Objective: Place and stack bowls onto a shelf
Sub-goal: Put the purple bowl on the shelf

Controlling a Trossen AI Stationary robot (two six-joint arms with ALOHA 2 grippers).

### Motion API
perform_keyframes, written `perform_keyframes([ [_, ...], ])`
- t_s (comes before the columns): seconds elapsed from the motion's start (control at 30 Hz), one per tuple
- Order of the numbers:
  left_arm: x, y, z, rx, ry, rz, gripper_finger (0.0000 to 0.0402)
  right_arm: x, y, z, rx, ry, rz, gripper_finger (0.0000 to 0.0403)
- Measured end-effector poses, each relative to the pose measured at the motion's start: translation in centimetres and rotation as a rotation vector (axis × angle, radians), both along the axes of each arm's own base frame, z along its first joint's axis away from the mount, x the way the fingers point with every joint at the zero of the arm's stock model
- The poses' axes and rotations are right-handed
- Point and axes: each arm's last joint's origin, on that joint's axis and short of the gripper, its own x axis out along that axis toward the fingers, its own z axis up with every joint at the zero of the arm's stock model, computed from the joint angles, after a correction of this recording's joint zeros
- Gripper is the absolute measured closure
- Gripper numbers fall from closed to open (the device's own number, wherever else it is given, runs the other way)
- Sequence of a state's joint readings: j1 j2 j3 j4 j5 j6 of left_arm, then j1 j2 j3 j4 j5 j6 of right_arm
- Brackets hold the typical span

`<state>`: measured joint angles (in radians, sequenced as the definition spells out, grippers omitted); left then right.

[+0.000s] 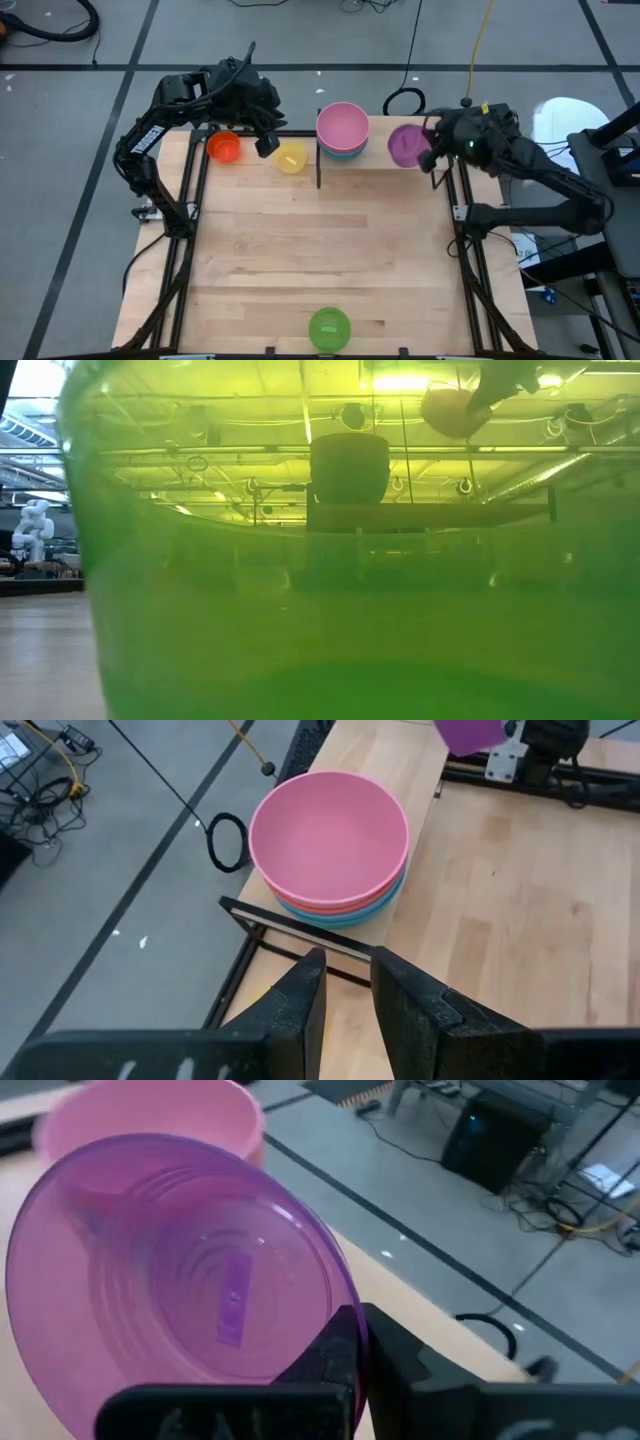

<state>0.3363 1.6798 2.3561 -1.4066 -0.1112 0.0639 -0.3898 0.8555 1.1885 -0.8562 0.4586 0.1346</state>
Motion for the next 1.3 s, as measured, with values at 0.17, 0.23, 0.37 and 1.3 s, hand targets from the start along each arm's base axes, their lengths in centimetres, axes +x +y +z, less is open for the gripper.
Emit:
perform_keyframes([
  [0.17, 0.1, 0.0, 0.1, -0.01, -0.02, 0.014, 0.0314, -0.6, -2.3, -0.4, 0.033, 0.055, -0.046, 0.0403],
  [0.23, 0.1, 0.0, 0.1, -0.009, -0.024, 0.014, 0.0314, -0.6, -3.4, -0.8, 0.051, 0.081, -0.063, 0.0403],
  [0.37, 0.1, 0.0, 0.2, -0.008, -0.028, 0.015, 0.0314, -0.6, -5.8, -1.6, 0.109, 0.119, -0.095, 0.0403],
  [1.3, 0.1, 0.0, 0.1, -0.015, -0.027, 0.02, 0.0314, -1.0, -13.7, -7.3, 0.402, 0.315, -0.102, 0.0377],
])
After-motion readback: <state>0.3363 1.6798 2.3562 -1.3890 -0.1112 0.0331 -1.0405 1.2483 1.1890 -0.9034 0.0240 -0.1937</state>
